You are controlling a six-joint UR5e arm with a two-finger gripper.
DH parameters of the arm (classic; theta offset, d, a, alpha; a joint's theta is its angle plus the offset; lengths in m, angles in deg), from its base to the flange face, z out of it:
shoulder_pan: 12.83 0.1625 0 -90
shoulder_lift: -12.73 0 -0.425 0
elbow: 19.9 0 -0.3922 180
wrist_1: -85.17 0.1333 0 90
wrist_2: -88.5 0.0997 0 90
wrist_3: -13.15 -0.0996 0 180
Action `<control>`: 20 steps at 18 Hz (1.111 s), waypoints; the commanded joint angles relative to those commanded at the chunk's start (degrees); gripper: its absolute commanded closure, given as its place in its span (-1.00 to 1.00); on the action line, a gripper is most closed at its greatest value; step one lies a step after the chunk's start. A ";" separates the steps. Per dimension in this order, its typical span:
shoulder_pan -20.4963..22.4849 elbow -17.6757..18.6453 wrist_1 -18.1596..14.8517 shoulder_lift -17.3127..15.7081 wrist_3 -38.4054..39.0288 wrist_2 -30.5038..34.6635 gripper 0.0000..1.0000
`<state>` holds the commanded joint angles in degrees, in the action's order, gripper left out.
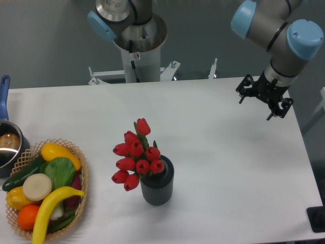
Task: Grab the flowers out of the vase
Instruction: 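Open the gripper while holding above the table beside the vase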
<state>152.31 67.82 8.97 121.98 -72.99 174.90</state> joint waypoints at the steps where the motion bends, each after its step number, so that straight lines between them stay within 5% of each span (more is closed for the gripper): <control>1: 0.00 0.00 0.00 0.09 0.00 0.00 -1.00; 14: 2.55 1.23 1.14 -1.23 0.53 -1.49 -1.00; 20: 6.94 6.84 2.63 -2.98 0.09 -16.42 -1.00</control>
<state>159.25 74.66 11.60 119.00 -72.90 158.48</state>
